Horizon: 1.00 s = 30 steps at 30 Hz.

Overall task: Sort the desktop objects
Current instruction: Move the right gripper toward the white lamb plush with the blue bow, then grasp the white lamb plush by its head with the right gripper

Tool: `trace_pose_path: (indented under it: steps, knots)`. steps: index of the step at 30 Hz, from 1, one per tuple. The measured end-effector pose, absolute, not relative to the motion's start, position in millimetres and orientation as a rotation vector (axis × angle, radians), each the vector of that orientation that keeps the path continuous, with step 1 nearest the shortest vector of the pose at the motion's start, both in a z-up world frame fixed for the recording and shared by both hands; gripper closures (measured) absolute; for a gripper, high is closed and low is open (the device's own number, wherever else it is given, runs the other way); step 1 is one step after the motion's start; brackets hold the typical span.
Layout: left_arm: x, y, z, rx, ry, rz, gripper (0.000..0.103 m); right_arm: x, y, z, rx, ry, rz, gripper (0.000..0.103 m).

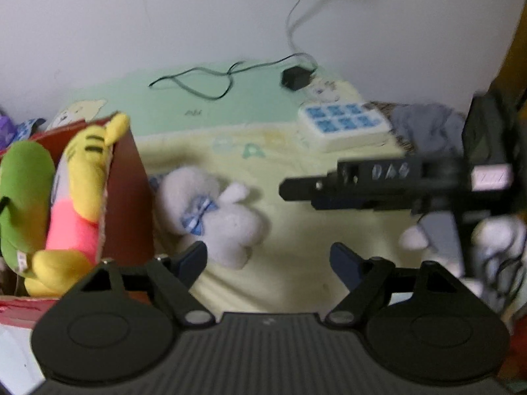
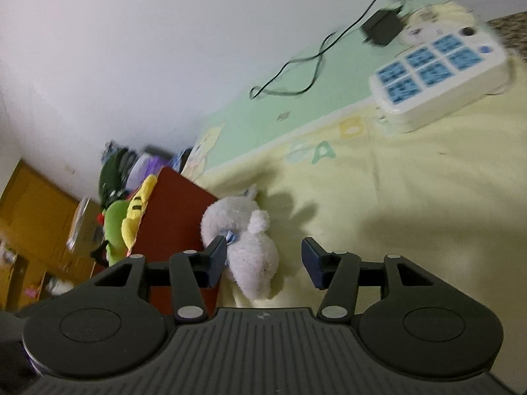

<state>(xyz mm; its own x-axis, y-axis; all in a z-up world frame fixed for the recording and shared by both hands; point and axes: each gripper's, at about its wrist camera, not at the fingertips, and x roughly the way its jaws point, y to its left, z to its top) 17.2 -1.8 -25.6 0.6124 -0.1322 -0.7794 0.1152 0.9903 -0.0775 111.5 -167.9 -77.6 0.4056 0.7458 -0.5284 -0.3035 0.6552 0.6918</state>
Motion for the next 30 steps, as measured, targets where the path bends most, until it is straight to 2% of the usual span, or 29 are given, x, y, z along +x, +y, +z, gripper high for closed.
trace_pose_path:
  steps: [13, 19, 23, 30]
  knots:
    - [63, -1, -76, -0.004, 0.964, 0.02, 0.007, 186, -101, -113, 0.413, 1.165, 1.002, 0.046]
    - [72, 7, -80, -0.034, 0.979, 0.013, 0.007, 196, -88, -128, 0.438, 1.223, 1.065, 0.068]
    - [71, 9, -80, -0.04, 0.985, -0.023, 0.007, 198, -100, -129, 0.465, 1.231, 1.073, 0.073]
    - [49, 5, -71, -0.066, 0.988, -0.147, 0.005, 177, -142, -123, 0.538, 1.217, 1.028, 0.074]
